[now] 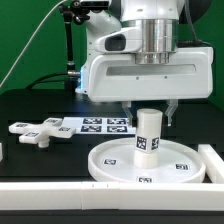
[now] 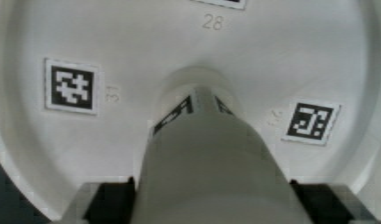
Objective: Assemble round table
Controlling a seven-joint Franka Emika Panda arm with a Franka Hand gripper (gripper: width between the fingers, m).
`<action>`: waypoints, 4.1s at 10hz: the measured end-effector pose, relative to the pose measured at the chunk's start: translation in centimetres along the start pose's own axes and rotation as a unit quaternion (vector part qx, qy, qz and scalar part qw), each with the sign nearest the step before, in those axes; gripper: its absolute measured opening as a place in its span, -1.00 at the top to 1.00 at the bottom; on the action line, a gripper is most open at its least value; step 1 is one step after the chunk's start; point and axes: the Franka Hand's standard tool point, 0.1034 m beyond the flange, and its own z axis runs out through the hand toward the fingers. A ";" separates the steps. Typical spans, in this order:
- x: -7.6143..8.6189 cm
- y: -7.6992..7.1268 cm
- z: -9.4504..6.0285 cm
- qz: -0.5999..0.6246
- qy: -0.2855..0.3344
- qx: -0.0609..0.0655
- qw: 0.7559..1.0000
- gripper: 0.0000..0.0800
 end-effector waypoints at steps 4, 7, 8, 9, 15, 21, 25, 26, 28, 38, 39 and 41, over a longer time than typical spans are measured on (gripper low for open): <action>0.1 0.4 0.0 0.149 0.003 0.016 0.989 -0.04; 0.1 0.6 0.0 0.265 -0.001 0.024 0.964 -0.04; 0.2 0.7 0.0 0.336 -0.003 0.033 0.941 -0.04; 0.2 0.8 0.0 0.378 -0.006 0.038 0.925 -0.04; -0.1 -0.2 0.0 0.658 -0.032 0.054 0.750 -0.04; -0.1 -0.8 -0.3 0.611 -0.041 0.056 0.789 -0.60; 0.0 -1.3 -0.5 0.468 -0.027 0.057 0.881 -0.62; 0.0 -1.3 -0.5 0.430 -0.027 0.057 0.901 -0.62; 0.2 -1.3 -0.7 0.274 -0.025 0.036 0.961 -0.62; 0.4 -1.3 -0.8 -0.173 -0.008 0.018 0.985 -0.62; 0.4 -1.2 -0.8 -0.240 -0.007 0.015 0.971 -0.62; 0.4 -1.0 -0.7 -0.307 -0.007 0.013 0.952 -0.62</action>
Offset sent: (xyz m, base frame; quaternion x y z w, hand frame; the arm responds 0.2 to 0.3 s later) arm 0.0000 0.0000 0.0000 0.0000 0.0000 0.1296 0.9916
